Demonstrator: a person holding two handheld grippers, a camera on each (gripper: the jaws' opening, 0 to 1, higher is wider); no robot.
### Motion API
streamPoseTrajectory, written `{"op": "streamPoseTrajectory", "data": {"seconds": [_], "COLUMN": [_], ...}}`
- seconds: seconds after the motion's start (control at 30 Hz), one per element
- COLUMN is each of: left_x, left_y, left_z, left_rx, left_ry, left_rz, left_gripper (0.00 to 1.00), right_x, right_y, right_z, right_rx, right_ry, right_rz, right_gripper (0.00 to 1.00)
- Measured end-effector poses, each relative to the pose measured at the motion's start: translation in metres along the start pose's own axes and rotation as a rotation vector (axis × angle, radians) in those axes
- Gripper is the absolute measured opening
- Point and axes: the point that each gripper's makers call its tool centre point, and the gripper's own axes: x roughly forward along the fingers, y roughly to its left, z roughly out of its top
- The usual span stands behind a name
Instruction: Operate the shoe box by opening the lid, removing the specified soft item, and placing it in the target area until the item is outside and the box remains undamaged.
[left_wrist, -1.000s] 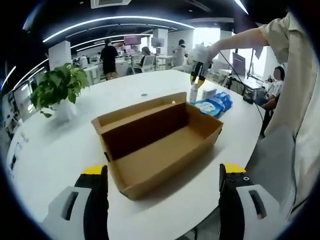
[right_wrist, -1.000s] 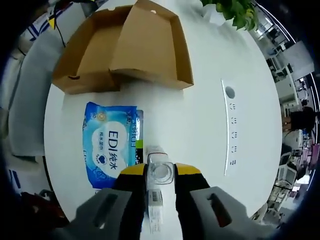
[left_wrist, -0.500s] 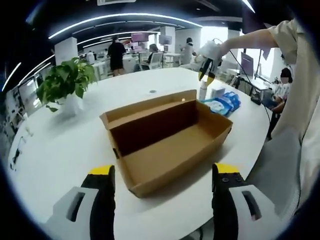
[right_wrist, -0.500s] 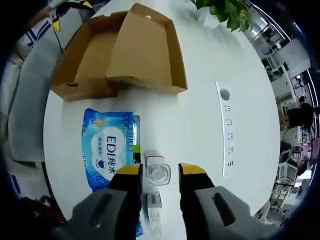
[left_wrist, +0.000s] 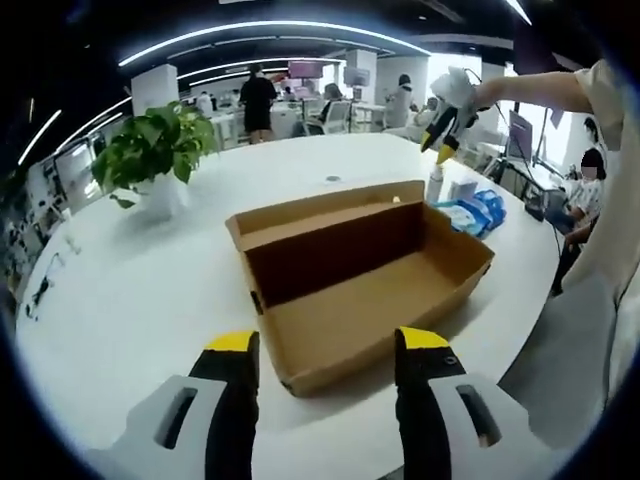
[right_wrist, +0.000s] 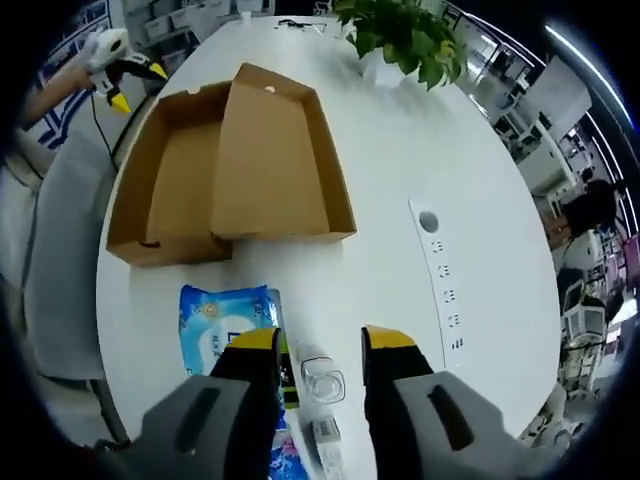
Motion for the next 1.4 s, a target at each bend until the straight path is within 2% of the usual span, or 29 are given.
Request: {"op": "streamPoseTrajectory", "data": {"seconds": [0.3, 0.5, 0.67, 0.97, 1.27, 1.4], "left_x": [0.003, 0.004, 0.005, 0.012, 0.021, 0.022], "left_y": [0.020, 0.031, 0.035, 0.035, 0.037, 0.038], "left_z": [-0.004, -0.015, -0.024, -0.034, -0.035, -0.037], "left_rx": [-0.095, -0.132, -0.171, -0.230, -0.270, -0.299], "left_ry": [-0.006, 0.032, 0.058, 0.089, 0.096, 0.103], "left_rz": [0.074, 0.110, 0.118, 0.120, 0.126, 0.134], "left_gripper": [0.32, 0.22, 0.18, 0.11, 0.04, 0.04], "right_x": [0.002, 0.008, 0.016, 0.037, 0.056, 0.068], "right_y": [0.006, 0.006, 0.005, 0.005, -0.002, -0.003], "right_z": [0.027, 0.035, 0.041, 0.048, 0.055, 0.055], "right_rx": [0.135, 0.240, 0.335, 0.441, 0.618, 0.698], "right_ry": [-0.077, -0.102, -0.131, -0.151, -0.205, -0.213], "right_rz": [-0.032, -0.059, -0.075, -0.087, -0.099, -0.094], "right_gripper": [0.27, 0.27, 0.26, 0.25, 0.22, 0.21]}}
